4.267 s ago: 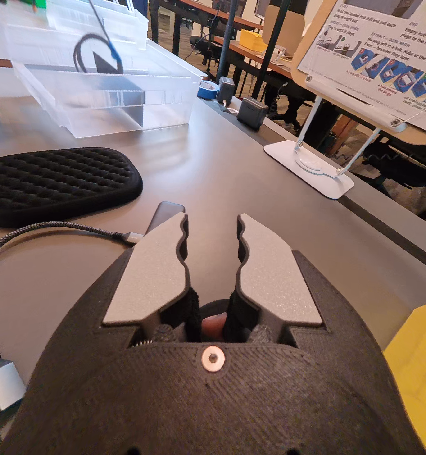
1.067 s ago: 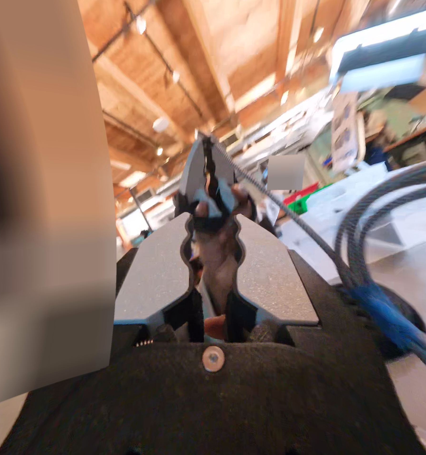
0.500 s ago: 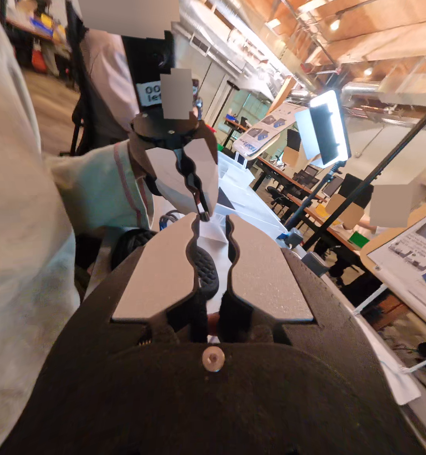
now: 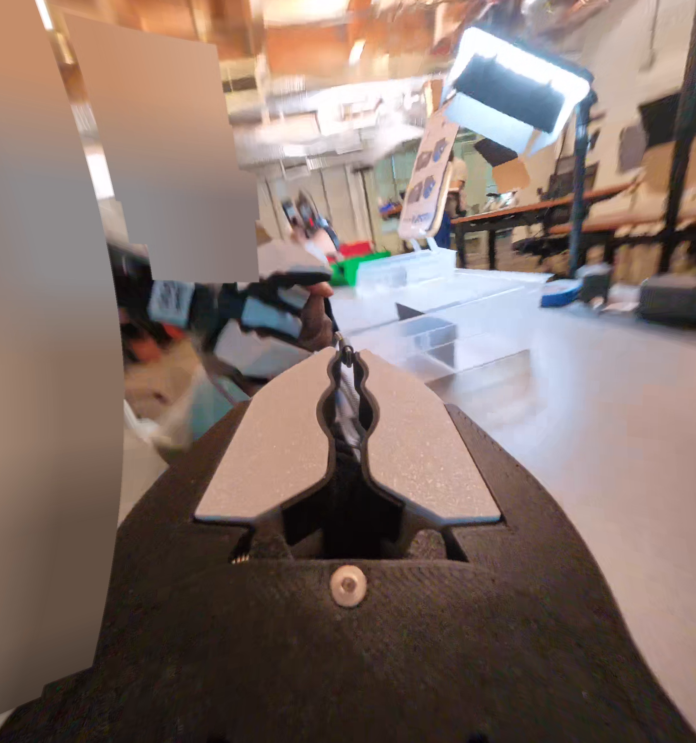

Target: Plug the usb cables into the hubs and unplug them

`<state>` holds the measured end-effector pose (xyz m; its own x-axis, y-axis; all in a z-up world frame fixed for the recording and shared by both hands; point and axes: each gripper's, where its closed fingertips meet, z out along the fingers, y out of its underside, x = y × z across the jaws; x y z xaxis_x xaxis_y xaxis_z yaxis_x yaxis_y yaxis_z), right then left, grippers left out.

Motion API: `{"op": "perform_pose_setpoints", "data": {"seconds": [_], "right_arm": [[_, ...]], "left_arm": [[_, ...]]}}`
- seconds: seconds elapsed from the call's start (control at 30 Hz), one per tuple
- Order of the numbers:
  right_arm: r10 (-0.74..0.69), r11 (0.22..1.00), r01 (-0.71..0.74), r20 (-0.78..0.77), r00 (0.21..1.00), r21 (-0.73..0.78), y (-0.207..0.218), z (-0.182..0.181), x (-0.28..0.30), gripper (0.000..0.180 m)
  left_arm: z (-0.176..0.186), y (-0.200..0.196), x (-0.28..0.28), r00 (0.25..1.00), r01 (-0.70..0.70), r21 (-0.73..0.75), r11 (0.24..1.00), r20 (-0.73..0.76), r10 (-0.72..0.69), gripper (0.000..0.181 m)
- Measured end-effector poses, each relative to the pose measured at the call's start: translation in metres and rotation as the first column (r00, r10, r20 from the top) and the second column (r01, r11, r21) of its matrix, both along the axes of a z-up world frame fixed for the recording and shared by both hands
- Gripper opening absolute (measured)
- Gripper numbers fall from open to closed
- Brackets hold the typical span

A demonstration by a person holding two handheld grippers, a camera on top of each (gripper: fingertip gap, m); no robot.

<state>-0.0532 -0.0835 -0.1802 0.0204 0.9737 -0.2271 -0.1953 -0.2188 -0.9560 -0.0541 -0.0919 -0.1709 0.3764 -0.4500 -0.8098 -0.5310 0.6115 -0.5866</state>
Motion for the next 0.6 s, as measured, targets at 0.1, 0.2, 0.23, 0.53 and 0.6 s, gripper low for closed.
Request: {"op": "perform_pose_setpoints", "data": {"seconds": [0.1,0.2,0.23,0.53,0.6], "right_arm": [[0.102,0.963,-0.124,-0.100,0.990,-0.241,0.007,-0.009,0.000,0.006],[0.155,0.930,-0.181,-0.107,0.982,-0.319,0.008,-0.016,0.000,0.006],[0.162,0.922,-0.190,-0.111,0.981,-0.337,0.009,-0.017,0.002,0.006],[0.320,0.862,-0.331,-0.094,0.943,-0.383,-0.005,-0.027,0.002,0.006],[0.336,0.854,-0.347,-0.097,0.937,-0.389,-0.006,-0.028,0.002,0.006]], "left_arm": [[-0.013,0.017,-0.001,0.979,-0.112,0.135,0.984,-0.155,0.133,0.037],[-0.023,0.028,-0.007,0.950,-0.171,0.173,0.970,-0.233,0.209,0.043],[-0.030,0.026,-0.006,0.942,-0.144,0.162,0.976,-0.281,0.185,0.044],[-0.048,0.008,0.009,0.978,0.039,-0.084,0.996,-0.201,-0.055,0.014],[-0.050,0.008,0.008,0.977,0.041,-0.083,0.996,-0.207,-0.057,0.009]]}}
